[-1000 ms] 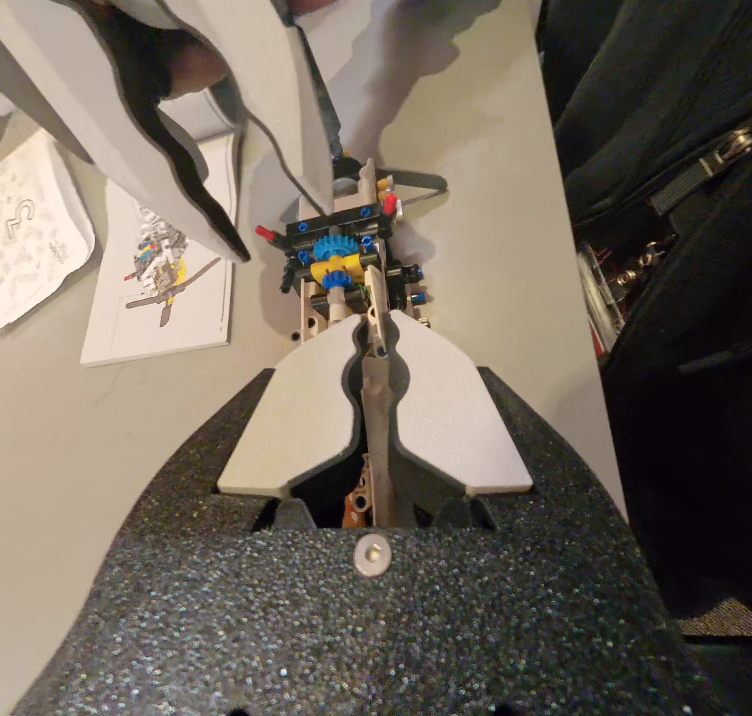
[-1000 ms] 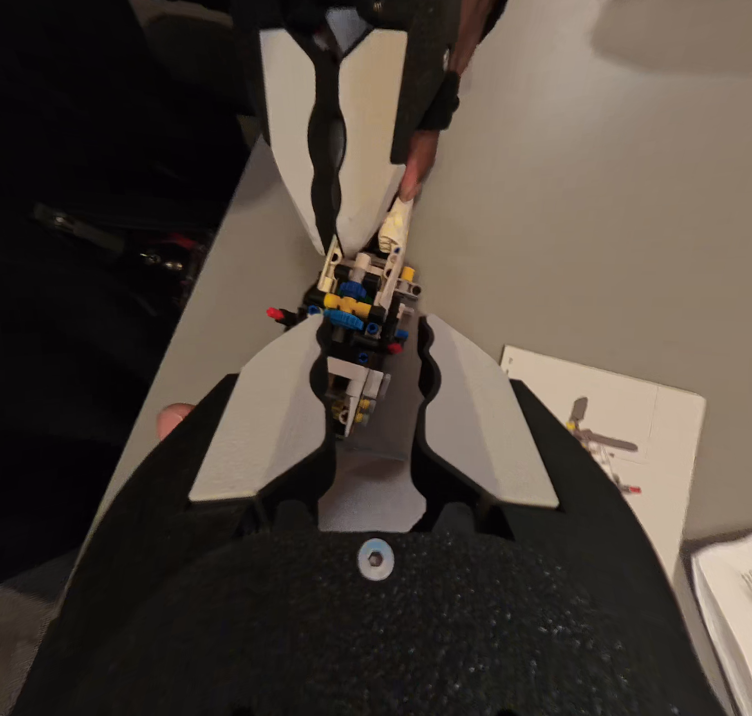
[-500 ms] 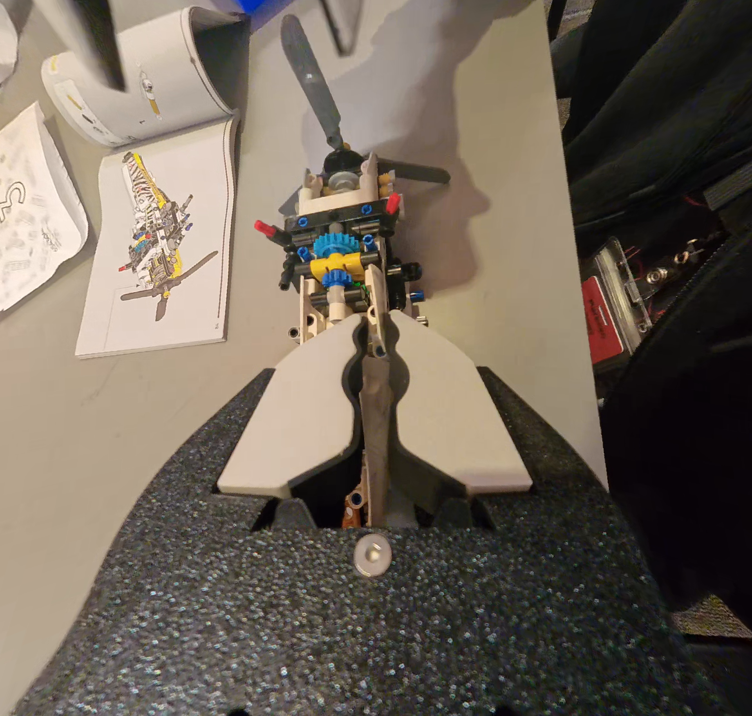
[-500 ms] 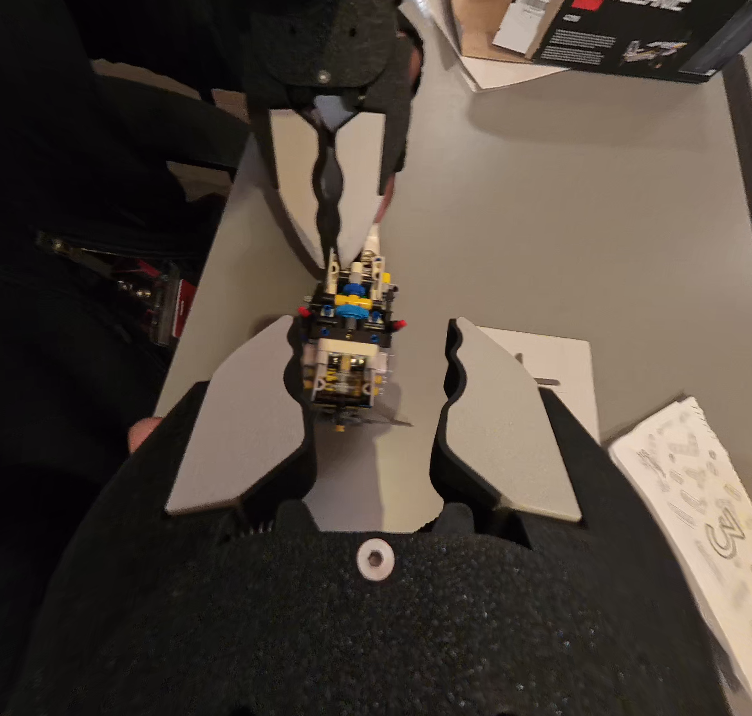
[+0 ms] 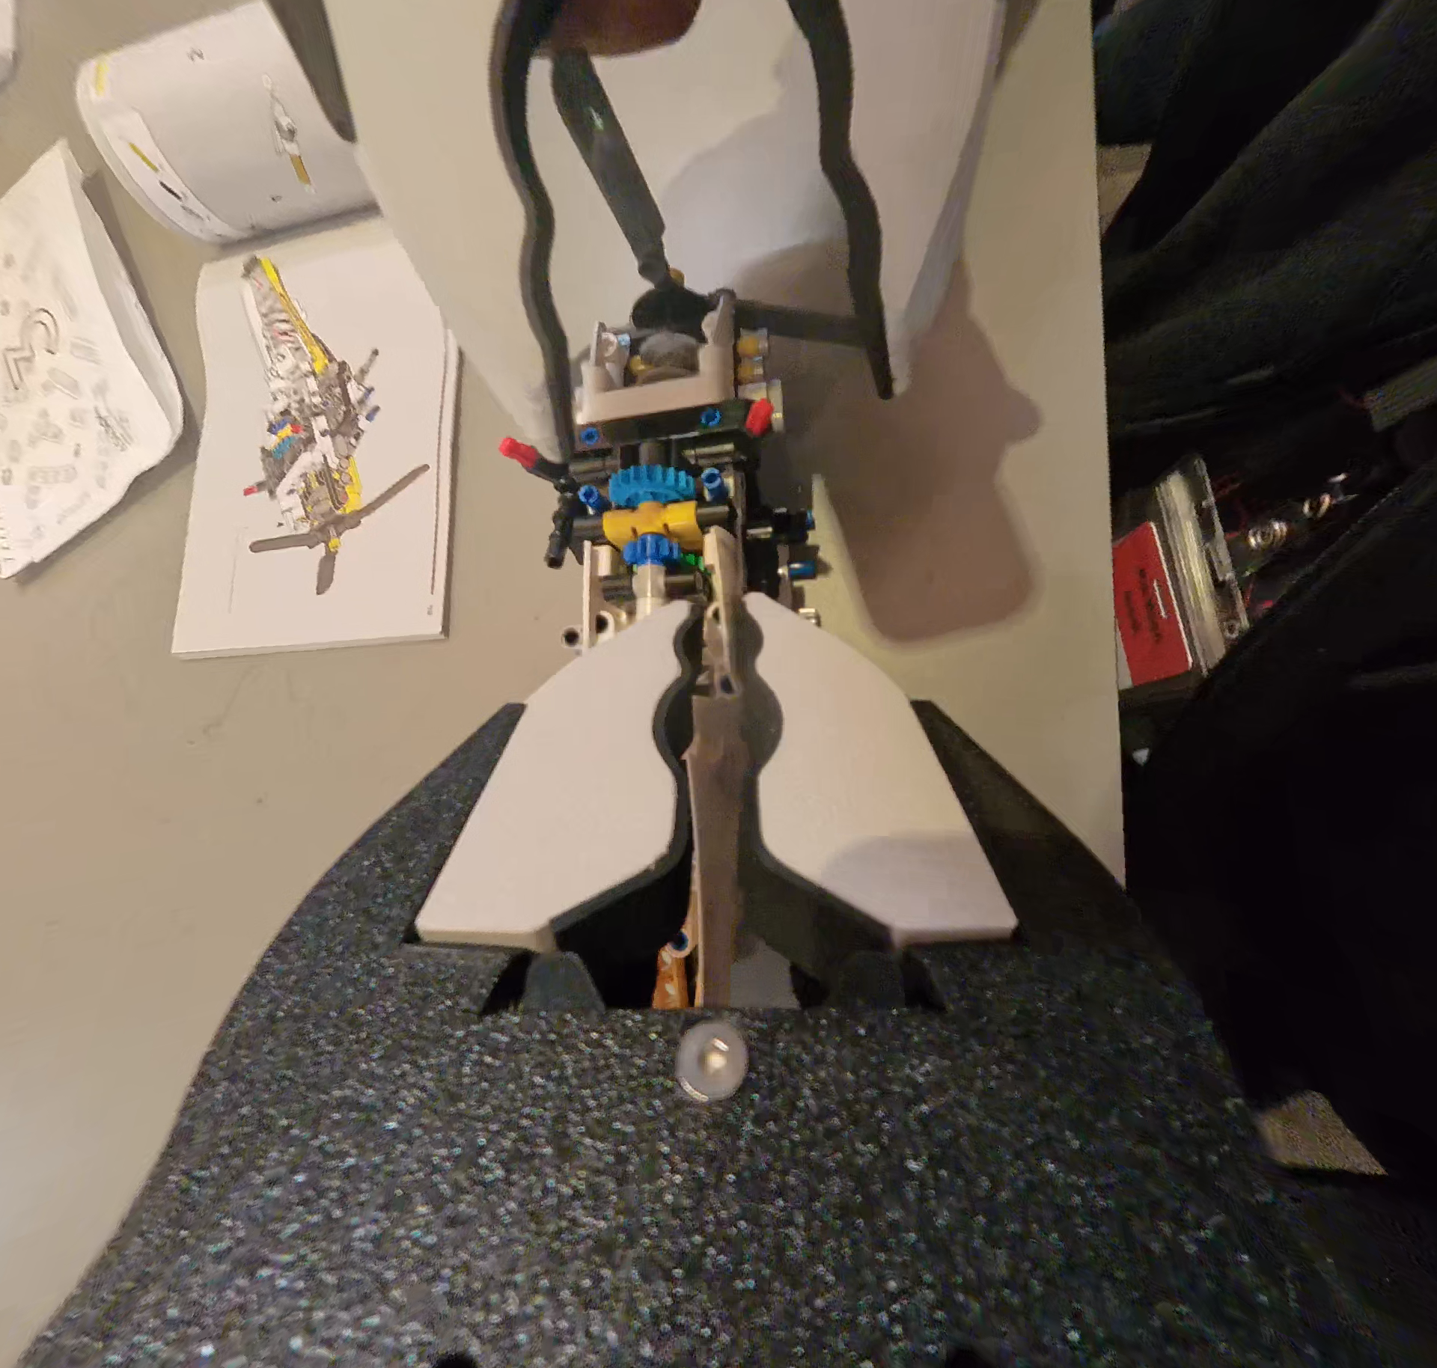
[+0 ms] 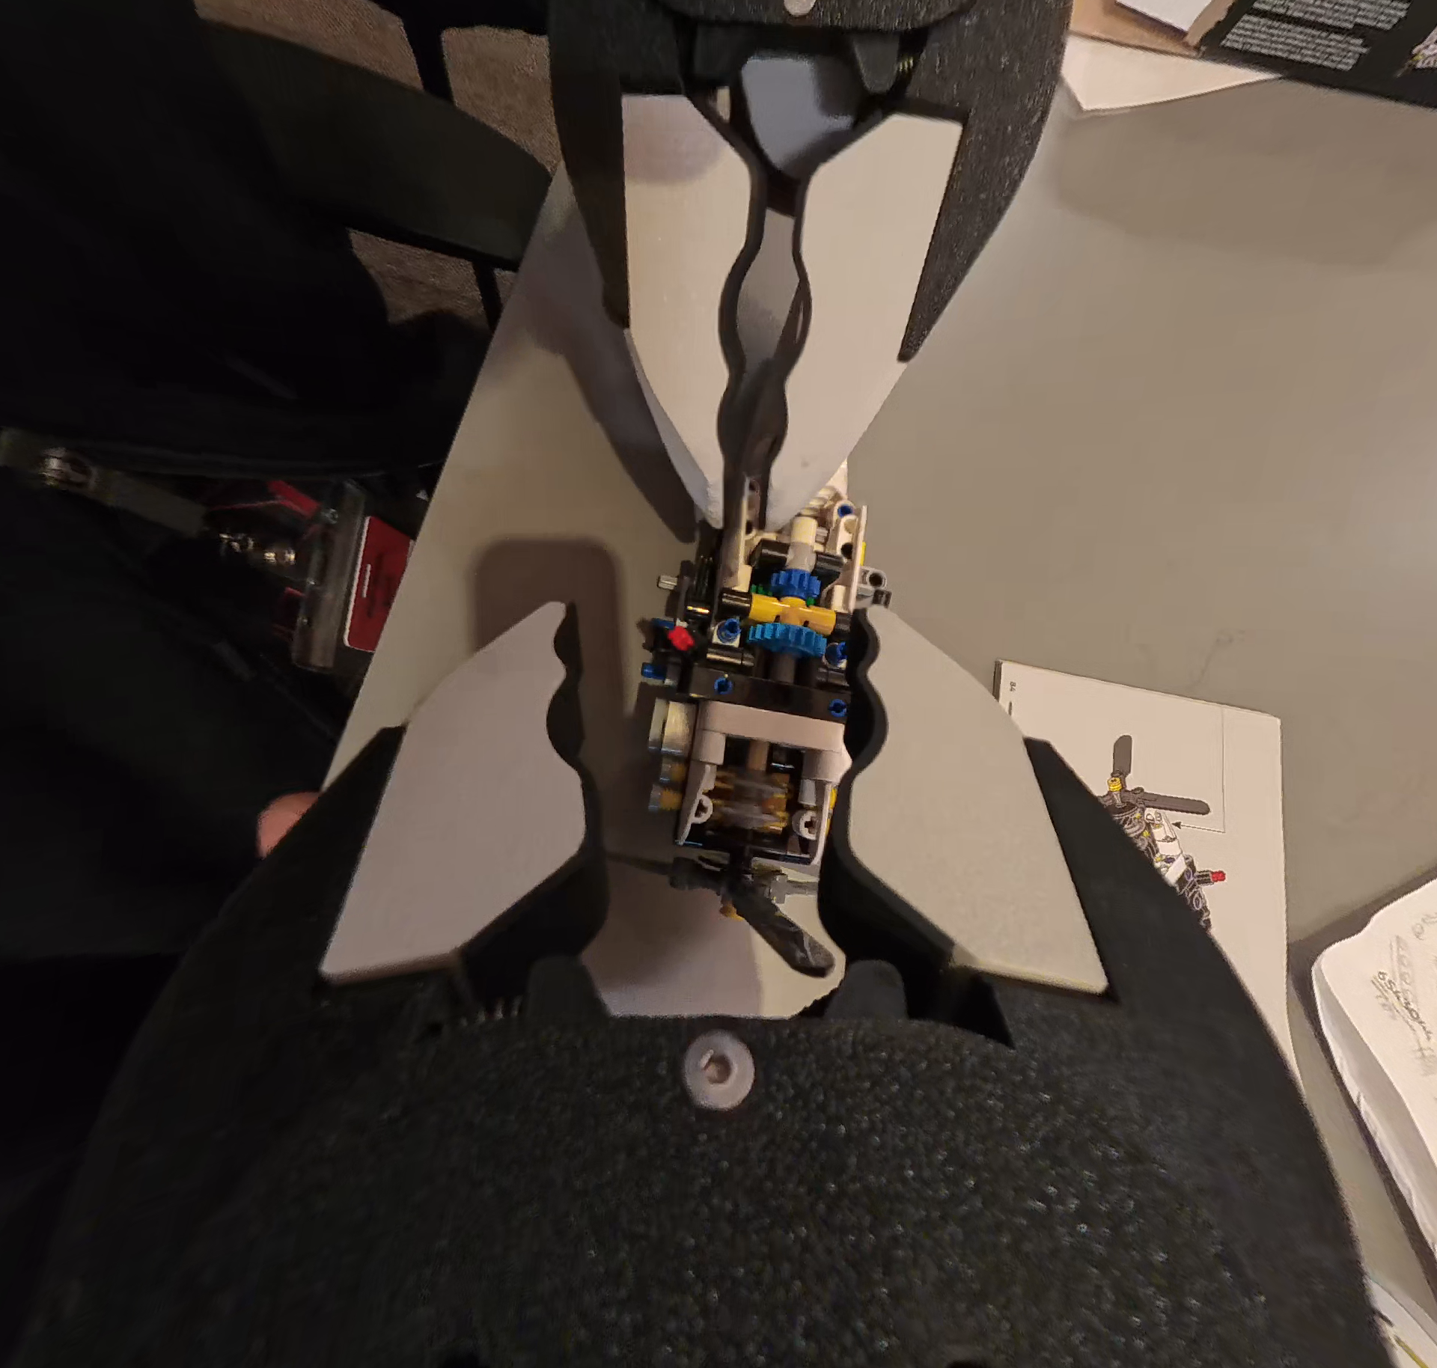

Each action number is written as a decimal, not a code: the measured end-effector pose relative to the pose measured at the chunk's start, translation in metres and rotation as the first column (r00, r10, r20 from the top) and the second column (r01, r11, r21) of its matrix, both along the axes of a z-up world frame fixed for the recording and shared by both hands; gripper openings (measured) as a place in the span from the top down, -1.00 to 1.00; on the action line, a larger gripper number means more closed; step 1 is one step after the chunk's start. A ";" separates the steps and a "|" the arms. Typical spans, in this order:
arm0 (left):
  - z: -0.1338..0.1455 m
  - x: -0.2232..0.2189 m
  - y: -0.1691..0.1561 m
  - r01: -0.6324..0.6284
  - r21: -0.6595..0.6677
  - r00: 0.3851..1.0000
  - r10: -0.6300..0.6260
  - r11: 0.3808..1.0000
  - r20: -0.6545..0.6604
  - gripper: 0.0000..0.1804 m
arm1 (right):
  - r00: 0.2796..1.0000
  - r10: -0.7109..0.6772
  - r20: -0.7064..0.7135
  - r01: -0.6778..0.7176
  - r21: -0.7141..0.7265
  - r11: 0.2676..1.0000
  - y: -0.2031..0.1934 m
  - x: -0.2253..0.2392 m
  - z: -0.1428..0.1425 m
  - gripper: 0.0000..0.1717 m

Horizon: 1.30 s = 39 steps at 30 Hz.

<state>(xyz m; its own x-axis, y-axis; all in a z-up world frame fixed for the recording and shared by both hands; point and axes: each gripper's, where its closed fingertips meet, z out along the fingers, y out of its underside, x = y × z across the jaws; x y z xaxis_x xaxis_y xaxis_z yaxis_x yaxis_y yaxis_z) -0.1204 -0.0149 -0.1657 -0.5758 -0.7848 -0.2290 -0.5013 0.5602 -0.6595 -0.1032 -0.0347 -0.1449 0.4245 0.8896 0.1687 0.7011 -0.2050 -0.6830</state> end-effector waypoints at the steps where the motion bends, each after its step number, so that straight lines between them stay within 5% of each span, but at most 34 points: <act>1: -0.003 -0.001 0.000 0.003 0.008 1.000 -0.003 1.000 -0.020 0.88 | 1.000 -0.001 0.004 0.001 0.001 1.000 0.000 0.000 -0.002 0.23; 19: -0.007 0.014 0.003 0.009 0.077 0.998 -0.005 0.997 -0.057 0.85 | 0.998 -0.055 0.004 0.055 0.004 0.998 0.014 0.007 -0.021 0.45; 39: -0.008 0.033 0.011 0.062 0.158 0.988 -0.038 0.986 -0.149 0.89 | 0.996 -0.089 -0.003 0.089 0.087 0.992 0.024 0.023 -0.026 0.47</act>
<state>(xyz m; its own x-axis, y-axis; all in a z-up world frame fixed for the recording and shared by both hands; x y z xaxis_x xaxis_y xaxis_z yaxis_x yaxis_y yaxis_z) -0.0876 -0.0043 -0.1738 -0.6496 -0.7138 -0.2616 -0.5536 0.6800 -0.4807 -0.0800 -0.0112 -0.1710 0.5014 0.8301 0.2441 0.6833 -0.2068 -0.7003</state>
